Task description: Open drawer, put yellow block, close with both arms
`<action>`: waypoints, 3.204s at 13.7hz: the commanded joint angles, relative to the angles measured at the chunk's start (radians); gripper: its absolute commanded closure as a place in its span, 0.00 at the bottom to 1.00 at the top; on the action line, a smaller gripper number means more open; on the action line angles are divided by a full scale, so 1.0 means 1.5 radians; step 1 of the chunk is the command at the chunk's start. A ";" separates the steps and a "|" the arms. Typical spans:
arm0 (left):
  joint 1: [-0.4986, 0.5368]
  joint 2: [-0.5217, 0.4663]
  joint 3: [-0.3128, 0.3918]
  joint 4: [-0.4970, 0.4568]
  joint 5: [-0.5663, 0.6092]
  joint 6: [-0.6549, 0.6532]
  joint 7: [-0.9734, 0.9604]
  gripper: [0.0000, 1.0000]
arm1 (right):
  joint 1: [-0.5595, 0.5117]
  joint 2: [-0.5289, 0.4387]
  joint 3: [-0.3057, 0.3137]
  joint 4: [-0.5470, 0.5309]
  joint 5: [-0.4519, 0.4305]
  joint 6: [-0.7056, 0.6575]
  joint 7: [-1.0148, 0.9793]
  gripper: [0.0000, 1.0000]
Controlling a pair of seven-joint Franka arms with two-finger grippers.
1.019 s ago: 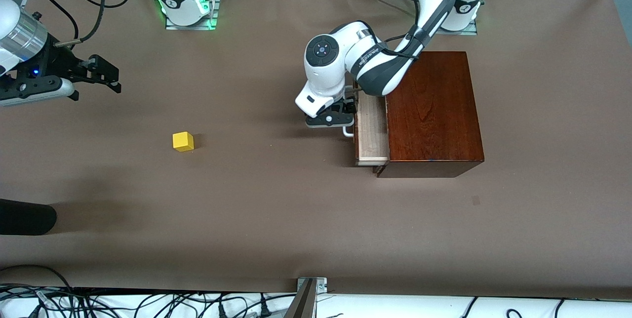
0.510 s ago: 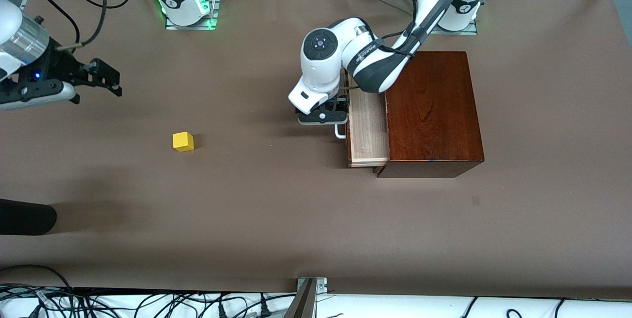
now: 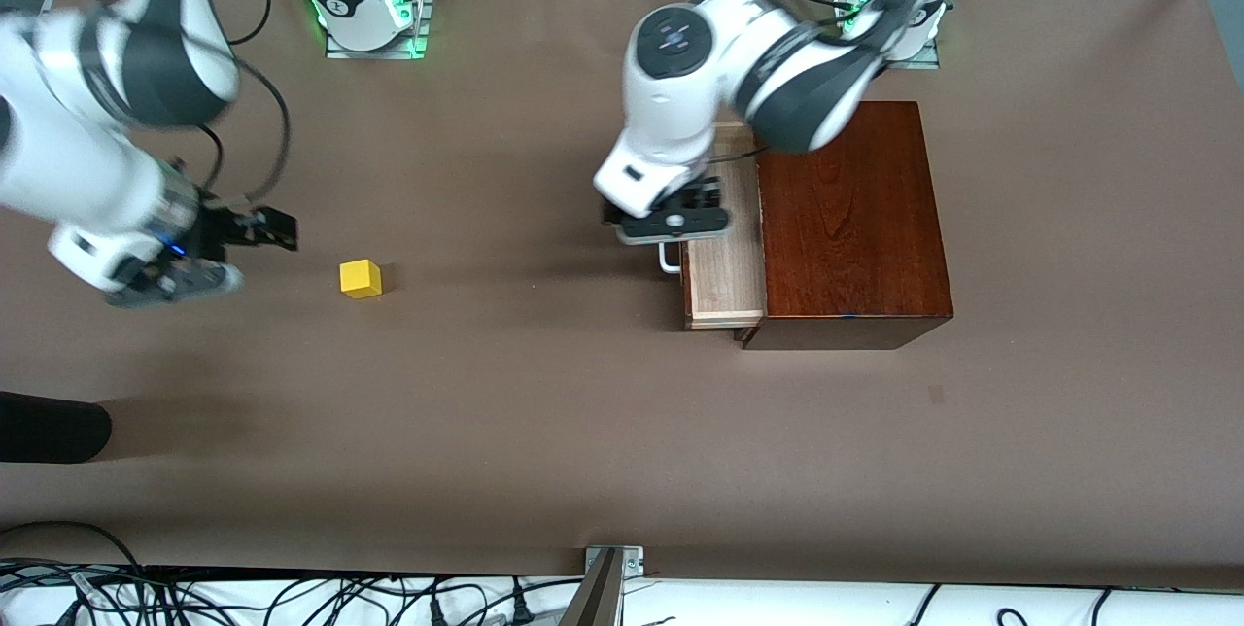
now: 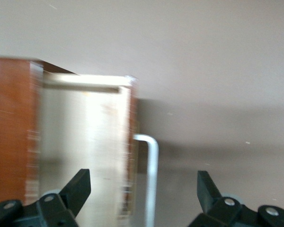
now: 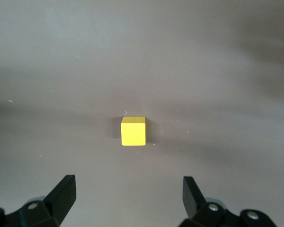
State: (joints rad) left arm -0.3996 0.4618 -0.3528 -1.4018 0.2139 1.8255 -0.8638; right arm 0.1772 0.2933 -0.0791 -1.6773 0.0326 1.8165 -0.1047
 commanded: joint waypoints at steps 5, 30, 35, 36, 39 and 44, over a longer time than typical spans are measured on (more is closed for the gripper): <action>0.181 -0.130 -0.003 -0.013 -0.029 -0.161 0.269 0.00 | 0.011 0.038 0.016 -0.182 0.000 0.254 -0.009 0.00; 0.225 -0.321 0.216 -0.211 -0.146 -0.129 0.543 0.00 | 0.084 0.086 0.145 0.049 -0.004 0.099 -0.127 1.00; 0.225 -0.319 0.216 -0.209 -0.146 -0.129 0.547 0.00 | 0.298 0.132 0.148 0.179 -0.062 0.102 -0.130 1.00; 0.225 -0.319 0.216 -0.209 -0.146 -0.129 0.547 0.00 | 0.333 0.153 0.148 0.219 -0.075 0.099 -0.132 1.00; 0.225 -0.320 0.216 -0.209 -0.146 -0.129 0.547 0.00 | 0.424 0.241 0.147 0.338 -0.080 0.100 -0.146 1.00; 0.223 -0.320 0.215 -0.209 -0.145 -0.130 0.547 0.00 | 0.518 0.334 0.145 0.410 -0.201 0.104 -0.160 1.00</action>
State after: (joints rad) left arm -0.0666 -0.0062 -0.0258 -1.7125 0.0045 1.6368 -0.0386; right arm 0.9365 0.7391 0.1500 -1.1438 -0.2338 1.9946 -0.3013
